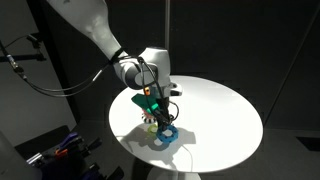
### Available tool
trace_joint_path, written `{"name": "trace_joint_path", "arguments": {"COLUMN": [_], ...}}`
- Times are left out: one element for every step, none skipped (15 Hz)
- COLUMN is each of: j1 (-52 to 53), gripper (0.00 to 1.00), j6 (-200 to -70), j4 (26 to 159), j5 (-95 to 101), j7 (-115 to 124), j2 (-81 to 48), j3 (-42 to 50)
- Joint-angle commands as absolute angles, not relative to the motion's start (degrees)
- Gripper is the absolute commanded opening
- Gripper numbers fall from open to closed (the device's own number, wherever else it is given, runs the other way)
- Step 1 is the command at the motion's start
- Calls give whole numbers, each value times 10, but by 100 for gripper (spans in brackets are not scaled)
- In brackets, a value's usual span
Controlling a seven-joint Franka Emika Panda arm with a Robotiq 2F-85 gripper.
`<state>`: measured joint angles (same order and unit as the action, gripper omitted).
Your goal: Put the blue ring around the orange rod
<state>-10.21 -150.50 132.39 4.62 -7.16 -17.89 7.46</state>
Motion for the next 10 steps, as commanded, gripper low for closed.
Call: {"name": "trace_joint_path", "arguments": {"j1": [-93,-90,-87,-84,-79,-76,-73,-70,-66,-63], "gripper": [10,10,10,10,10,10,10,10,10,10], "j6": [-1449,-1435,-1423,-1409,-1396,-1385,-1370,-1359,-1347,-1336], "j4": [1315,1311,1307,1301,1295,1289,1281,1274,1264,1255], "j5": [50,51,53,54,55,54,51,49,46,44], "j7": [-63,-61,-59,-56,-53,-53,-55,-57,-58,-58], "j2": [-128,-118,-108,-98,-89,-81,-72,-66,-61,-57], "j3": [79,78,77,76,74,73,70,68,65,63]}}
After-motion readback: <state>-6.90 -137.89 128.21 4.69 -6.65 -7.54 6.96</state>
